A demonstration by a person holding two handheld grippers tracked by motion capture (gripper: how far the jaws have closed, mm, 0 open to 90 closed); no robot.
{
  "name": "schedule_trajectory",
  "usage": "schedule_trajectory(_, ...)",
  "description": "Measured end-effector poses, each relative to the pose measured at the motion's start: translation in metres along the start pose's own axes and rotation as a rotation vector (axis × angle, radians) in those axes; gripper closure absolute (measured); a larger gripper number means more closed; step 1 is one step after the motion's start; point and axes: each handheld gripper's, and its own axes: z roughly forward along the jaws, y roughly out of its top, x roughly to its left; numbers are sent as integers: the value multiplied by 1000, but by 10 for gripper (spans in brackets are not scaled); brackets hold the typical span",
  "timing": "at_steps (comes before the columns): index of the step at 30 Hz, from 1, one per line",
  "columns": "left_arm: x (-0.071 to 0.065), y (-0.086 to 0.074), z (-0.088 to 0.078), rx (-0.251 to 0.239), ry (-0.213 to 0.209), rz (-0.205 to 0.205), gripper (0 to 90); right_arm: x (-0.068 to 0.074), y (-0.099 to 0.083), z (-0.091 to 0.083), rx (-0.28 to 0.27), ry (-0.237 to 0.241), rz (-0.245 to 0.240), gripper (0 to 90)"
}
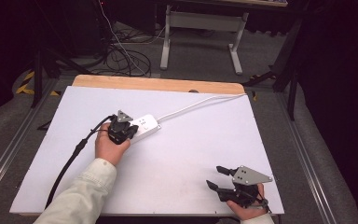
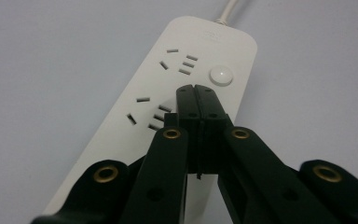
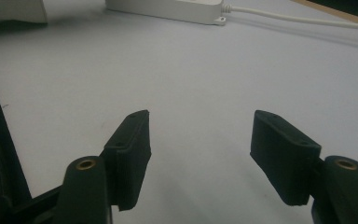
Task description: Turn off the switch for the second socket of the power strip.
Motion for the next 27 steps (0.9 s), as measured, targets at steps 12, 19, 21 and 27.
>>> schedule_trajectory(12, -2, -1, 2, 11, 12, -1, 900, 0, 0, 0, 2, -1, -1, 388)
schedule_trajectory(19, -3, -1, 1, 20, 26, 5, 900, 0, 0, 0, 3, 0, -2, 388)
schedule_trajectory(21, -4, -1, 1, 20, 29, 4, 900, 0, 0, 0, 2, 1, -2, 388)
schedule_trajectory(27, -2, 0, 1, 25, 24, 0, 900, 0, -1, 0, 5, 1, -2, 389)
